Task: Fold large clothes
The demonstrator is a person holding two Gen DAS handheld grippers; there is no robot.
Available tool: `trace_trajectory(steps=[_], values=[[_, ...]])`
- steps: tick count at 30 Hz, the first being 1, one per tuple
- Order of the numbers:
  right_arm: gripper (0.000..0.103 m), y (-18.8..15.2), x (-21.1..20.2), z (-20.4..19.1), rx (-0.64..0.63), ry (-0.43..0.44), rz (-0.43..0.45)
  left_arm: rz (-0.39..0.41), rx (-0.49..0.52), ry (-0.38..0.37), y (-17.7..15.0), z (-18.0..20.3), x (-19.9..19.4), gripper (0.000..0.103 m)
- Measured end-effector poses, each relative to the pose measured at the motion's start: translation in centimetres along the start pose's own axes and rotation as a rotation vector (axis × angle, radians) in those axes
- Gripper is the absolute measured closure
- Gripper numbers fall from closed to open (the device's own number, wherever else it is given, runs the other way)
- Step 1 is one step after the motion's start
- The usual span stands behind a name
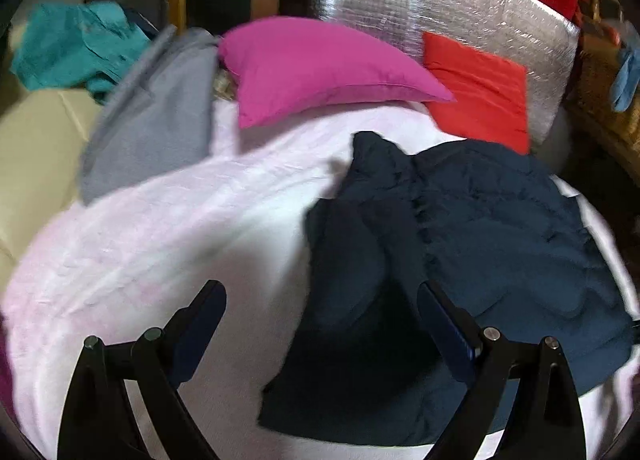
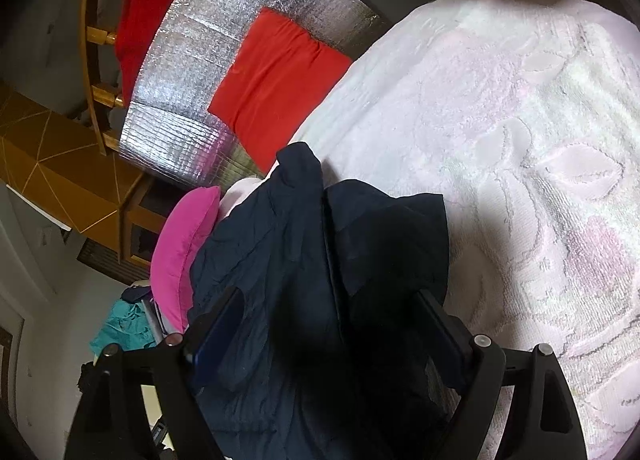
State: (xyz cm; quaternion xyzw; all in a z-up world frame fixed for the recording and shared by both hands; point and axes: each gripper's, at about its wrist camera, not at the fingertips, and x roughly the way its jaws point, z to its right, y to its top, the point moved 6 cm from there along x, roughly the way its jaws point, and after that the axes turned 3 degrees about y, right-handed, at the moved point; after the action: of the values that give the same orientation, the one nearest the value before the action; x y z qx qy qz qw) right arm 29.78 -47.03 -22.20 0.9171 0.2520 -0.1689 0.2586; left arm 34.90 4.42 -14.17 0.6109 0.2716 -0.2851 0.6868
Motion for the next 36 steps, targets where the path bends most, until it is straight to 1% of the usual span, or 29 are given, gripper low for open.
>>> trace_trajectory(steps=[2,3,6,7,8,11,14,17,22,24,25,28,31,34,36], values=[[0.015,0.1,-0.1,0.1,0.004,0.005,0.000,-0.053,-0.040,-0.076,0.4,-0.2,0.7,0.007],[0.015,0.2,-0.1,0.1,0.007,0.011,0.000,-0.098,-0.068,-0.133,0.8,-0.2,1.3,0.007],[0.015,0.5,-0.1,0.3,0.012,0.020,-0.001,-0.163,-0.120,-0.232,1.6,0.0,2.6,0.007],[0.015,0.5,-0.1,0.4,0.014,0.023,-0.002,-0.173,-0.139,-0.248,1.8,-0.1,3.0,0.007],[0.015,0.6,-0.1,0.4,0.014,0.024,-0.004,-0.187,-0.153,-0.259,1.9,-0.2,3.4,0.007],[0.015,0.7,-0.1,0.4,0.004,0.021,-0.008,-0.262,-0.179,-0.291,1.4,0.1,5.0,0.007],[0.015,1.0,0.2,0.7,-0.010,-0.013,-0.004,-0.311,-0.175,-0.326,0.5,1.1,6.2,0.007],[0.015,1.3,0.6,1.1,-0.019,-0.055,-0.003,-0.337,-0.149,-0.317,-0.1,1.6,7.1,0.007],[0.014,0.7,2.1,1.8,-0.013,-0.082,-0.063,-0.403,-0.227,-0.379,-1.0,1.6,8.4,0.006],[0.012,0.3,2.6,1.6,-0.006,-0.060,-0.087,-0.451,-0.243,-0.414,-1.6,1.7,8.8,0.006],[0.011,0.2,2.8,1.5,-0.002,-0.050,-0.098,-0.461,-0.248,-0.428,-1.8,1.7,9.0,0.005],[0.009,-0.7,3.6,1.3,-0.007,-0.037,-0.154,-0.470,-0.263,-0.451,-2.0,1.7,8.9,0.005],[0.009,-2.0,4.7,0.7,0.005,0.038,-0.237,-0.484,-0.302,-0.489,-2.4,1.9,8.9,0.004],[0.008,-2.5,5.1,0.0,-0.061,-0.008,-0.236,-0.480,-0.316,-0.510,-2.4,2.3,8.5,0.004],[0.008,-2.8,5.2,-0.5,-0.074,-0.011,-0.233,-0.464,-0.362,-0.529,-2.0,2.4,8.7,0.004]])
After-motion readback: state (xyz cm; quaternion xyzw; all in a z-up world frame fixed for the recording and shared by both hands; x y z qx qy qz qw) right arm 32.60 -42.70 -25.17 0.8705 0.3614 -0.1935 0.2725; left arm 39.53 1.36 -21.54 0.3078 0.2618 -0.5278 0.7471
